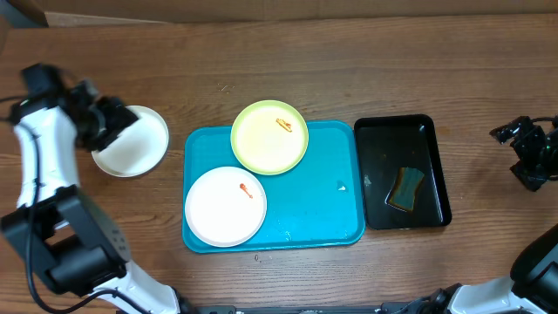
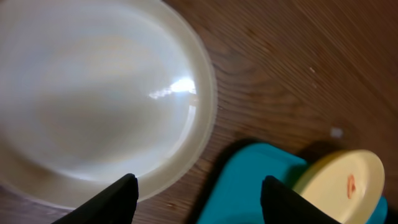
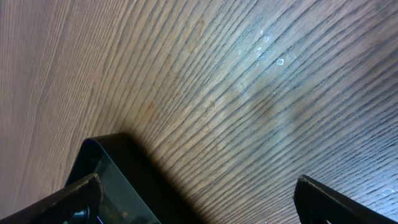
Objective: Clean dirty plates on tray and stack at the side
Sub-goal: 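Move the left gripper to pinch the yellow plate's rim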
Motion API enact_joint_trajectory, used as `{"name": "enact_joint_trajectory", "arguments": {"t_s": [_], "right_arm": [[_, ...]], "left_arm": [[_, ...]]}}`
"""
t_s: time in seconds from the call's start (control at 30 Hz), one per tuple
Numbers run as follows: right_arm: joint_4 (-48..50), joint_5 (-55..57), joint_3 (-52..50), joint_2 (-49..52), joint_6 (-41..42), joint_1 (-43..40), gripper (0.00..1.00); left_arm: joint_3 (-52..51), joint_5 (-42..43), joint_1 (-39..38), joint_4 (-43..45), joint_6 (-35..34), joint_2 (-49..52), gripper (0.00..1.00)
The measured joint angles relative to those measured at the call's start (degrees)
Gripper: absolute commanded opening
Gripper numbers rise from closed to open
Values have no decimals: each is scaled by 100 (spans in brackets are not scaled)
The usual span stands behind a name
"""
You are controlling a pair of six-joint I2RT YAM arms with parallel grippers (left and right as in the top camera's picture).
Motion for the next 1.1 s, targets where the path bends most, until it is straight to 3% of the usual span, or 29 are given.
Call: {"name": "enact_joint_trajectory", "arguments": {"t_s": [0.2,0.5,0.77,1.1], "right_arm": [[-4,0,0,0,0,0,100],[0,-2,0,0,0,0,100],[-4,0,0,0,0,0,100],[-2,0,0,0,0,0,100]], "left_arm": [[-50,-61,-1353,-155,28,0,53],[-538,-1154,-3073,7,-227,0,53],[-920,-1567,-3539,555,-389,0,49],[-1169,-2004,-3547,835,-584,0,36]]}}
